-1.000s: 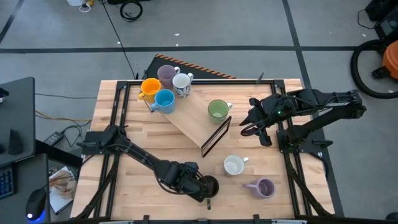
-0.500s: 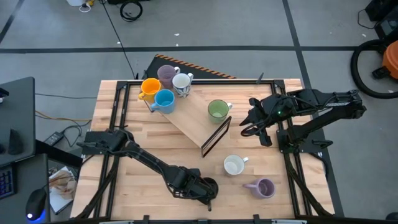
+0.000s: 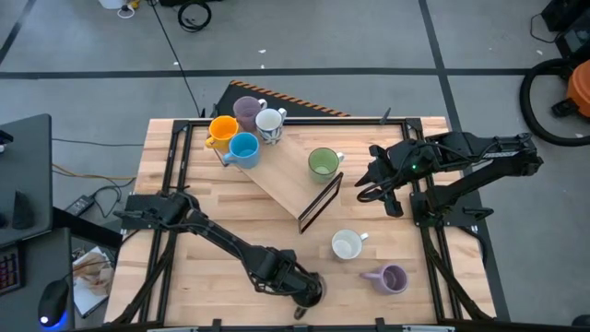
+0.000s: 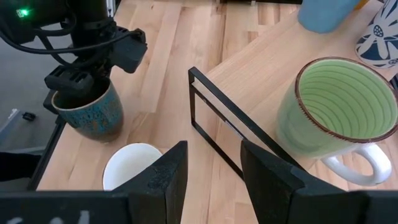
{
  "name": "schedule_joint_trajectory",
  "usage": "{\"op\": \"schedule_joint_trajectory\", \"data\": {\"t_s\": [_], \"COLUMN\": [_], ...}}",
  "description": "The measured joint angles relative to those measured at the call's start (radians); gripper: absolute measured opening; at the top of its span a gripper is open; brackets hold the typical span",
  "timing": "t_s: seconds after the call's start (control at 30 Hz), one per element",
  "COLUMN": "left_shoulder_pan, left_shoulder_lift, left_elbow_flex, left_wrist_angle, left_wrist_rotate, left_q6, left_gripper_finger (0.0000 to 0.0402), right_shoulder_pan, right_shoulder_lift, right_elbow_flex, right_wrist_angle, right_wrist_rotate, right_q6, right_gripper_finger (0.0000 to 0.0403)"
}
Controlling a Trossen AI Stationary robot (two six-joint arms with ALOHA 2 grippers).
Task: Place coffee mugs
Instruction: Put the brown mug on the shelf
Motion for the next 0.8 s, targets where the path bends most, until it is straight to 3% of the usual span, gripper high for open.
{"op": "schedule_joint_trajectory", "data": {"t_s": [0.17,0.33,0.5,0.8], "left_shoulder_pan": [0.006,0.03,0.095,0.18], "left_shoulder_lift": [-0.039,-0.16,-0.3,-0.463], "left_elbow_flex": [-0.001,-0.001,0.001,0.001], "left_wrist_angle": [-0.049,-0.217,-0.401,-0.639], "left_wrist_rotate": [-0.005,0.019,0.135,0.139], "left_q6": [0.034,0.14,0.353,0.716], "left_gripper_finger": [0.0042,0.0042,0.0042,0.0042], "right_shoulder_pan": [0.0,0.0,0.0,0.0], "right_shoulder_lift": [0.0,0.0,0.0,0.0], "right_elbow_flex": [0.0,0.0,0.0,0.0], "right_wrist_angle": [0.0,0.002,0.044,0.054], "right_wrist_rotate": [0.0,0.0,0.0,0.044], "right_q6": [0.0,-0.01,-0.011,0.005], "right_gripper_finger": [0.0154,0.0154,0.0154,0.0154]}}
